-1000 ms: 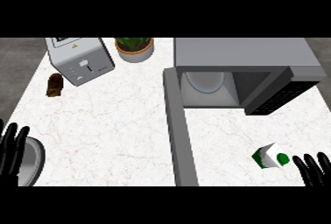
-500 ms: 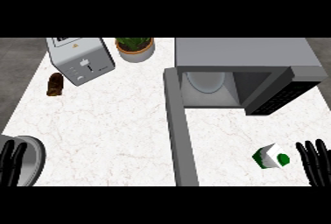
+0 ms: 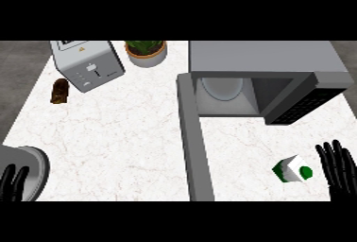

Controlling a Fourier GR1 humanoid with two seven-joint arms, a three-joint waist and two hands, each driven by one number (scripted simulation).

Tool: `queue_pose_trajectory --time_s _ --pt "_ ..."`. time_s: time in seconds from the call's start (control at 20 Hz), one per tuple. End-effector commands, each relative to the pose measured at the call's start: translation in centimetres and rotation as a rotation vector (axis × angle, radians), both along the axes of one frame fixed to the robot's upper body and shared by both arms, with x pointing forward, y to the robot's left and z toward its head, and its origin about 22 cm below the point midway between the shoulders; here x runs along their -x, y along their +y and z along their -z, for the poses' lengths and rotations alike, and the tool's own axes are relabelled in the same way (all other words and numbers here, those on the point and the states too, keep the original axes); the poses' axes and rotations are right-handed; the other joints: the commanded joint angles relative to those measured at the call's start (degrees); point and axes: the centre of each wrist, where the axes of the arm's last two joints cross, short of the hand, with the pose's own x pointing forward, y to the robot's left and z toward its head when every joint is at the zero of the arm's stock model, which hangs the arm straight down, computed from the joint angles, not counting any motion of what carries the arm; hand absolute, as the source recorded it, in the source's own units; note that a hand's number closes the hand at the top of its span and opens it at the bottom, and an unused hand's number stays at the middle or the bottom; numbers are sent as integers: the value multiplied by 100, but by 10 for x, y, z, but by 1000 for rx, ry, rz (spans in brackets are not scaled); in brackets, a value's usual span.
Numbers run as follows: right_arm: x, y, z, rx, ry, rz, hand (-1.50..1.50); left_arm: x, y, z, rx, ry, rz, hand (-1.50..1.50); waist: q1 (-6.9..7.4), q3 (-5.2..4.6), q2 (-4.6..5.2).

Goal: Pick up the milk, place it into the microwave and close the microwave

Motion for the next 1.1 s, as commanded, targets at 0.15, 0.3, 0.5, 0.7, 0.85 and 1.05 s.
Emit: queue_pose_trajectory --time_s 0.15,0.3,0.5,0.7,0.85,1.05 --pt "-14 -16 20 37 10 87 -150 9 13 1 5 -12 3 -150 3 -3 0" --pt "-19 -32 44 47 24 89 -150 17 7 2 10 -14 7 -150 19 -2 -1" --pt "-14 -65 51 95 55 69 -150 9 -3 5 -1 11 -1 -150 5 -1 2" --pt "-25 -62 61 77 85 46 -150 12 16 0 -10 -10 -11 -150 10 -3 1" --pt "-34 -66 88 112 116 39 -150 14 0 -6 7 3 9 -150 31 1 6" --pt "-27 -83 108 128 128 39 -150 13 -1 0 2 -1 14 -150 31 3 8"
